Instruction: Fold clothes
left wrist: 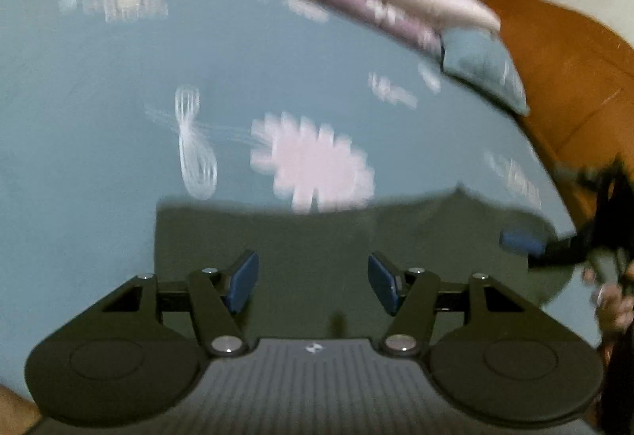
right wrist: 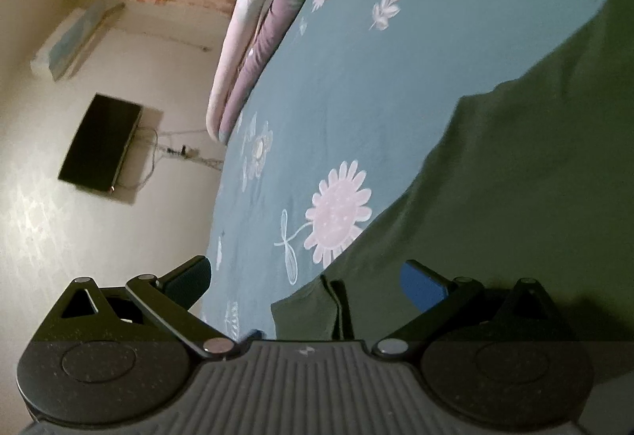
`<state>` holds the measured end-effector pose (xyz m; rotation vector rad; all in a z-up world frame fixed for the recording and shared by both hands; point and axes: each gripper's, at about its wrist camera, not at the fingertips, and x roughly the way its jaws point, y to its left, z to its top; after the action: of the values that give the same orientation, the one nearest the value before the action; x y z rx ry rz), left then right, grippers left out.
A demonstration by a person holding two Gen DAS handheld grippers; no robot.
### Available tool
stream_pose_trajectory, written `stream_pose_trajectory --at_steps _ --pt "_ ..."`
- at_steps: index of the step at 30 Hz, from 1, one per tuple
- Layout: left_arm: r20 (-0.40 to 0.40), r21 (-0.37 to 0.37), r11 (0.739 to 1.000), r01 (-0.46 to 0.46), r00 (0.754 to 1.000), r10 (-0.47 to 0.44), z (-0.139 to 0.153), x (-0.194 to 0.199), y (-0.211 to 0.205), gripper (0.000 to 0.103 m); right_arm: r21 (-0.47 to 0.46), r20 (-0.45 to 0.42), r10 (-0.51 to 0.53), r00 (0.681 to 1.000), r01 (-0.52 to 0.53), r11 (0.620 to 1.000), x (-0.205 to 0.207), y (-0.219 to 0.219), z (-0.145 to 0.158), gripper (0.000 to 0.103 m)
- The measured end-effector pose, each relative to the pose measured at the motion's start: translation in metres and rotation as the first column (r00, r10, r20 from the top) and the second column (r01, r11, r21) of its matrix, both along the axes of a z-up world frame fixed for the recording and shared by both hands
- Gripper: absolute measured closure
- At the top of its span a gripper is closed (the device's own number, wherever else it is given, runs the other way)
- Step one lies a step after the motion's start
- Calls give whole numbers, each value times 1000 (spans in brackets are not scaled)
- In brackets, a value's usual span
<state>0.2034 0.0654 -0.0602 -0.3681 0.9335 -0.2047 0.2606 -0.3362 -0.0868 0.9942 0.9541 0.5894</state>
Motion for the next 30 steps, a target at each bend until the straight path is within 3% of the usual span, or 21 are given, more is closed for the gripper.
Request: stream_pose_trajectory --at_steps 4,8,11,14,18,23,27,30 --pt "-34 -41 999 16 999 -17 -13 -3 12 42 -23 -25 12 1000 -12 1000 6 20 -1 0" --pt "76 -57 997 46 996 -42 6 11 29 37 -27 -22 34 999 -34 999 12 45 4 0" --pt "121 -67 995 79 990 -70 1 31 38 35 -36 -11 55 998 -55 998 18 68 10 0" --pt "67 -43 996 83 995 -80 -19 51 40 37 -50 -10 85 996 -86 995 21 95 14 0" --pt "108 -68 991 118 988 -110 -12 41 51 36 -71 -19 130 991 -131 989 23 124 17 0" --pt "124 -70 992 108 987 -99 -15 34 70 31 -27 4 190 982 -190 981 33 157 21 0" --pt "116 -106 989 105 989 -92 -19 40 83 31 -11 -9 289 957 -289 957 42 192 7 0" --pt "139 -109 985 134 983 -118 -6 31 92 31 -29 -64 299 952 -301 953 47 197 -12 0"
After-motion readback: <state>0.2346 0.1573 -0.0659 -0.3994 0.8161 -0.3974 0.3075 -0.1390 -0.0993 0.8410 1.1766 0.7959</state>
